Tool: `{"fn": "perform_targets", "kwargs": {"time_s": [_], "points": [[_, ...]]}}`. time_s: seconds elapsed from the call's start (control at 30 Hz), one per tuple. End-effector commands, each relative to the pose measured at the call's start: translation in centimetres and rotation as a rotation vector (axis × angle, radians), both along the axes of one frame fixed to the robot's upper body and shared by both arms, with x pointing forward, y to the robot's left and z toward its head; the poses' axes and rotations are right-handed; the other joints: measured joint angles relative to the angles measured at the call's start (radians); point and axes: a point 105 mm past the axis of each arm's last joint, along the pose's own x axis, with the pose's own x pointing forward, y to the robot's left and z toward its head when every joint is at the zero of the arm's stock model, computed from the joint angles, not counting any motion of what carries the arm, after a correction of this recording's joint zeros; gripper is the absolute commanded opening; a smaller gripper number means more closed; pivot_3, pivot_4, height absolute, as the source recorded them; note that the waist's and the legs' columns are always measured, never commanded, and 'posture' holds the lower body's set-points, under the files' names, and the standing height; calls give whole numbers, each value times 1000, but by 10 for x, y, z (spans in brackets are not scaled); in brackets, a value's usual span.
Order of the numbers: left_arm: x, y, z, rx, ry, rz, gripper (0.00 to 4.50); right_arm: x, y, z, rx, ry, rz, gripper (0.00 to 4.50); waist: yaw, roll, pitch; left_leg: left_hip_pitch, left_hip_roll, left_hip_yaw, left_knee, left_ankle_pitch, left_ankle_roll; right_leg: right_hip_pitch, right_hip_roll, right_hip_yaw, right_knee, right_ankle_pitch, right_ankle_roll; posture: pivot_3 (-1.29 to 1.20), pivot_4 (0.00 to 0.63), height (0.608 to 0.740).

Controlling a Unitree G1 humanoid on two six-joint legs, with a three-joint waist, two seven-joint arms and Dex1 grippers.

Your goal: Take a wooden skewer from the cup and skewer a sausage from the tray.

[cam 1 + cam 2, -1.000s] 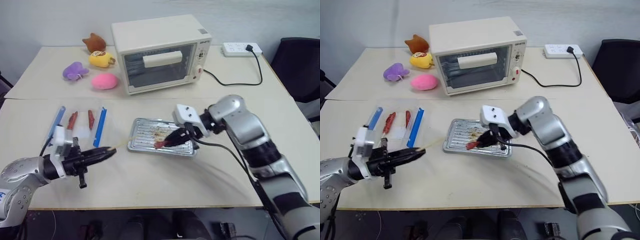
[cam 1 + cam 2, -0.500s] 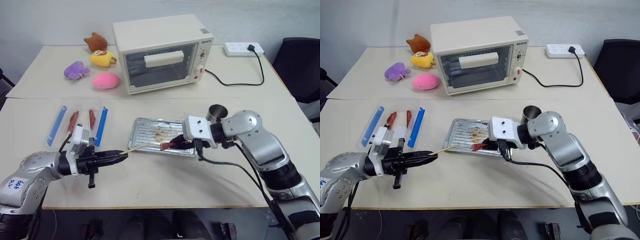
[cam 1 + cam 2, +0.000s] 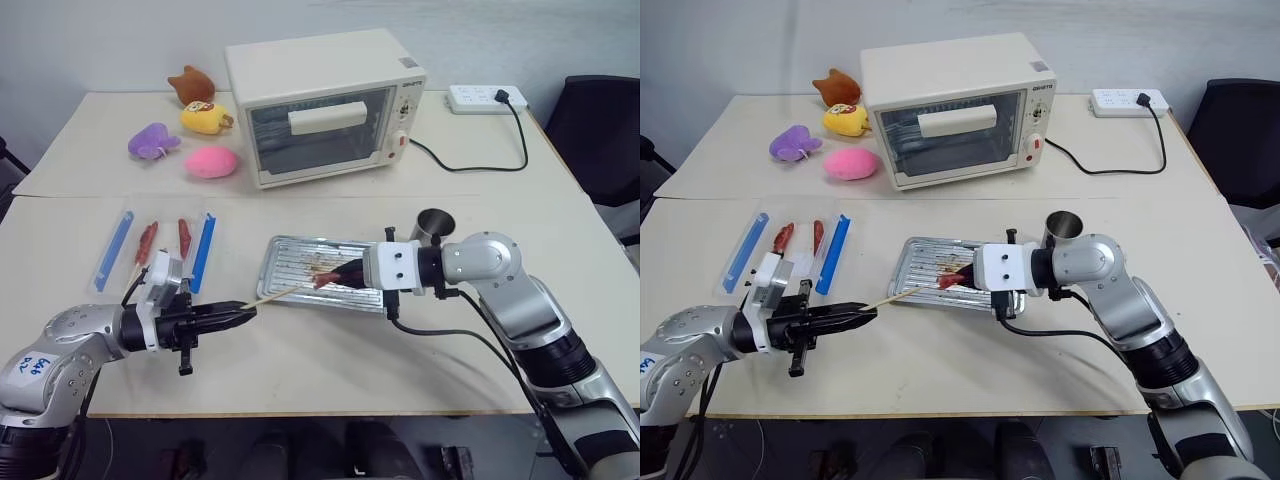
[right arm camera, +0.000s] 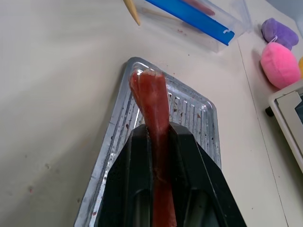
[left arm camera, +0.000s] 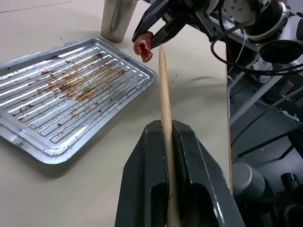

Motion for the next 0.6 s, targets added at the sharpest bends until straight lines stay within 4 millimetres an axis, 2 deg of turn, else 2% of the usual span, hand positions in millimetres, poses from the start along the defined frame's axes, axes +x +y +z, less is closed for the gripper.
{"fn": "perform_targets", "kwargs": {"time_s": [0.03,0.6], "points": [[2,-3,3,0,-17,-4,0,-2,4,9,14,-53,31,261,0,0,0,0,0,0,0,0,0,0,0,0,0,0,0,0,150,740],[10,-12,-2,16,6,8,0,-5,9,9,7,-77,68,261,0,0,0,0,0,0,1,0,0,0,0,0,0,0,0,0,150,740]]}}
